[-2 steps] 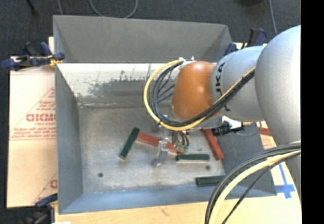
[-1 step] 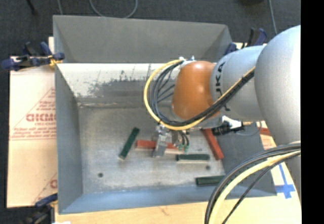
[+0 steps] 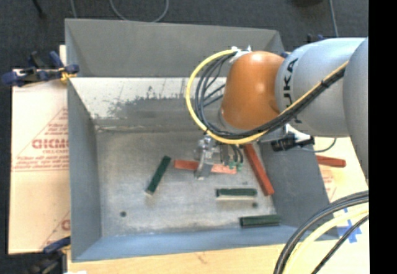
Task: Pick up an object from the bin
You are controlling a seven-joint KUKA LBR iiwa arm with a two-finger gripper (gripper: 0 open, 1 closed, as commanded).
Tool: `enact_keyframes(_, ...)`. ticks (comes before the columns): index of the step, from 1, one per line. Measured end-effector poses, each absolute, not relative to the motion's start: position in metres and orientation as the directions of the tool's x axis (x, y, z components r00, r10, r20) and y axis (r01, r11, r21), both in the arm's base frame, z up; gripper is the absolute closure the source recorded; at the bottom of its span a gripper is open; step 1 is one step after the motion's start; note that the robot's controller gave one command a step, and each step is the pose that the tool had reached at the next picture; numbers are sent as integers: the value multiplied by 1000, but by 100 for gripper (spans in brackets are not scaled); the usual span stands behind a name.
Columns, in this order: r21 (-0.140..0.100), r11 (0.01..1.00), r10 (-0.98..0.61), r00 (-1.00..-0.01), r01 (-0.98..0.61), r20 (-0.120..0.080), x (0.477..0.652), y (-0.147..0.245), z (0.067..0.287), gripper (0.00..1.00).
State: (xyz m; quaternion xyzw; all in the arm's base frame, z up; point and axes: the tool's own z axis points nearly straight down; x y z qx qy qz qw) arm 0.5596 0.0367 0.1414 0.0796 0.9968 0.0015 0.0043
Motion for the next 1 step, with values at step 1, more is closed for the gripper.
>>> enact_keyframes(1, 3, 987, 161, -987, 161, -7, 561, 37, 167, 100)
